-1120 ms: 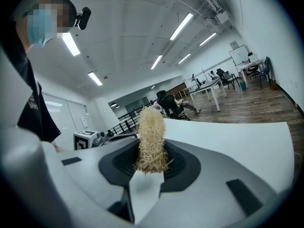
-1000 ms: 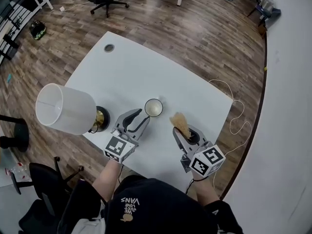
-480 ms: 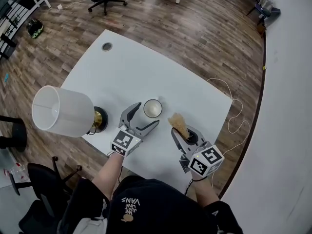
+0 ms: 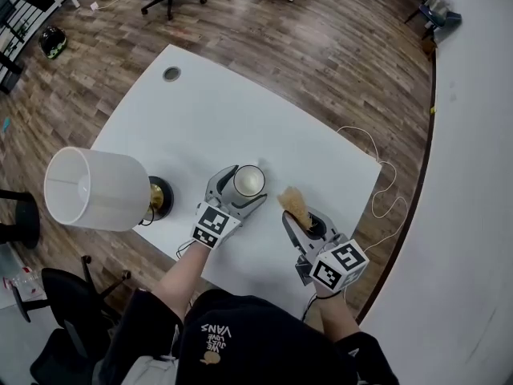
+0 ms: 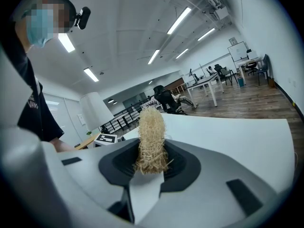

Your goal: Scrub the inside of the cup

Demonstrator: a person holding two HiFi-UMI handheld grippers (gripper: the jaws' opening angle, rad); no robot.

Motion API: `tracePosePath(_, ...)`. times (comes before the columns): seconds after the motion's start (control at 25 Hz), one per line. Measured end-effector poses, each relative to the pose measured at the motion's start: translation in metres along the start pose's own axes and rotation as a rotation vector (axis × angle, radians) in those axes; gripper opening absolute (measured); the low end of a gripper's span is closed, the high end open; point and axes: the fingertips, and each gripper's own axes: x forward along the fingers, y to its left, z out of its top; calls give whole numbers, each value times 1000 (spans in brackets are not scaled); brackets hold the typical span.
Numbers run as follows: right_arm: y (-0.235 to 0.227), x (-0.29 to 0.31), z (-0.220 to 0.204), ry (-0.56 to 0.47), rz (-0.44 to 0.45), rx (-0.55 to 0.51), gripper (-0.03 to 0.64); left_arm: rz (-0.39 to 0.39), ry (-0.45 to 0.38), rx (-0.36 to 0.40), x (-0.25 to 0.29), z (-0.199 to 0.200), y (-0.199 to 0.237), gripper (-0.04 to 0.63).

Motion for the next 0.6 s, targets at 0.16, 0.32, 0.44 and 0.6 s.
tracePosePath(0.16, -5, 2, -1, 2, -6, 6, 100, 13, 18, 9, 10, -9, 4, 410)
tracePosePath(0.32, -8, 2, -1, 5, -13, 8, 100, 25, 45, 18, 17, -18, 6, 410)
tracePosePath(0.44, -8, 3, -3, 7, -16, 12, 100, 21, 57, 4, 19, -22, 8, 410)
tracePosePath(0.6, -9, 3, -4, 5, -21, 15, 100, 10, 61, 5, 21, -23, 7, 410)
